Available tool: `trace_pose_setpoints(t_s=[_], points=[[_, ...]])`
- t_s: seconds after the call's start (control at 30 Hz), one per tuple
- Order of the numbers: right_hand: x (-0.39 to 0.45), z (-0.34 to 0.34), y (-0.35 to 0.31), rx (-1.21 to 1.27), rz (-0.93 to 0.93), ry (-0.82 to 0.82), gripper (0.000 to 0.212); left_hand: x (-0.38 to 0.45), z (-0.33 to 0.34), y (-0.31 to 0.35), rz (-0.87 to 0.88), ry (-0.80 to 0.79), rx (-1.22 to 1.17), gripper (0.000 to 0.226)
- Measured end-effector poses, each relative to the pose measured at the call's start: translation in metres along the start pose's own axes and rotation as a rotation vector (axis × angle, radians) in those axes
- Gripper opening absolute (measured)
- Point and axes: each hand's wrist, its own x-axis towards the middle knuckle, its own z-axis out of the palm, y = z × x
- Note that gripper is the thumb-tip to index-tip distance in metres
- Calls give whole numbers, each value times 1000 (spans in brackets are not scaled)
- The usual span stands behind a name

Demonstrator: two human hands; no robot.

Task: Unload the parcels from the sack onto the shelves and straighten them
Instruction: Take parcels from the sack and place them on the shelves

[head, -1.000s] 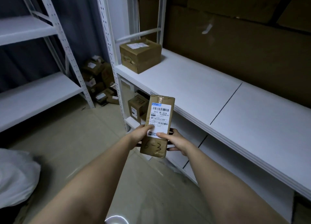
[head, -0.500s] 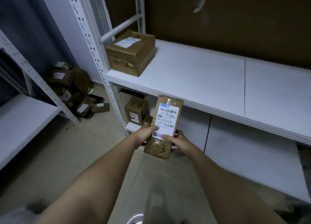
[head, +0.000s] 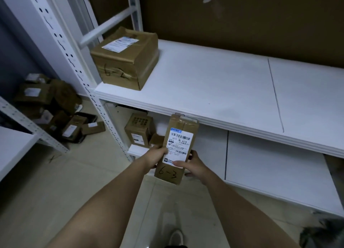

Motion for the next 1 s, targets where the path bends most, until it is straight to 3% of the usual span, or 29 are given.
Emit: trace_pose_setpoints(t_s=[0.47, 0.73, 1.0], points=[[176, 16, 126, -35, -145, 137, 84, 200, 14, -121, 68, 21, -20, 30], [283, 28, 208, -81, -242, 196, 83, 323, 25, -204, 245, -7, -12, 36], [340, 32, 251, -71, -384, 313, 86, 388, 32, -242, 415, -3, -15, 42]])
